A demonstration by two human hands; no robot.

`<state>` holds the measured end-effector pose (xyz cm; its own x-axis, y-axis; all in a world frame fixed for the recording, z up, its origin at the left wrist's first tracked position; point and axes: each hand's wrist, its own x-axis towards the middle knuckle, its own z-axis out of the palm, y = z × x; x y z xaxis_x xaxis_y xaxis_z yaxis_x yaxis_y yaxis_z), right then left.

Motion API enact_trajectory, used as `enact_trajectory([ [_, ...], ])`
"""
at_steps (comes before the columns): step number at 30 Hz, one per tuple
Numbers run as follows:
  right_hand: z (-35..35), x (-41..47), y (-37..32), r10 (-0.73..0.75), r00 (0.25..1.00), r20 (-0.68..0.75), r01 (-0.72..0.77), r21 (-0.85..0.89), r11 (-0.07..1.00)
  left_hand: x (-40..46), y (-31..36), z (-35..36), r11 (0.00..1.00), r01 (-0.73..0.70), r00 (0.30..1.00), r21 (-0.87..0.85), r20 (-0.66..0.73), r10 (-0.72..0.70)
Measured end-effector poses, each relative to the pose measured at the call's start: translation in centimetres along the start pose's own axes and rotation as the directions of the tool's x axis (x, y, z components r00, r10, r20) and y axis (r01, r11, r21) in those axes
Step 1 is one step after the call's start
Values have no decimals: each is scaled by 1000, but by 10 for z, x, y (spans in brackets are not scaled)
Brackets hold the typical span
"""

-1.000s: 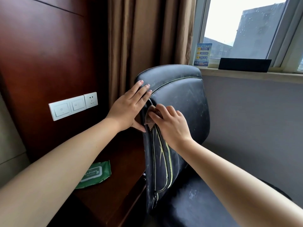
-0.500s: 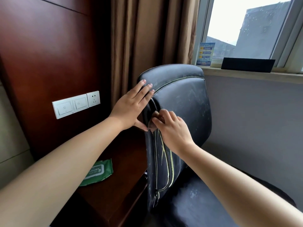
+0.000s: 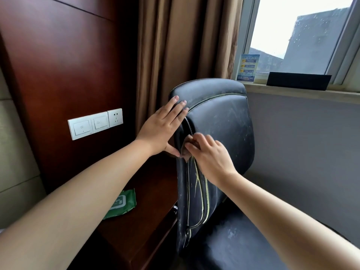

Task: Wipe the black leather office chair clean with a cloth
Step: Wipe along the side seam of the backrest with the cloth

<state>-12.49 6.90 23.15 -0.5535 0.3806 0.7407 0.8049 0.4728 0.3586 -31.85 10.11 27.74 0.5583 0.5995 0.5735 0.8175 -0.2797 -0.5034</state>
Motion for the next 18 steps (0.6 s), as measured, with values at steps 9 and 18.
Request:
enact_trajectory([
  [9, 5, -2, 6, 142, 989, -49, -136, 108, 985, -1, 4, 8, 999, 0, 997, -48, -74, -4],
  [18, 17, -20, 1, 272, 962, -27, -254, 274, 928, -2, 15, 11, 992, 41, 997, -118, -62, -49],
])
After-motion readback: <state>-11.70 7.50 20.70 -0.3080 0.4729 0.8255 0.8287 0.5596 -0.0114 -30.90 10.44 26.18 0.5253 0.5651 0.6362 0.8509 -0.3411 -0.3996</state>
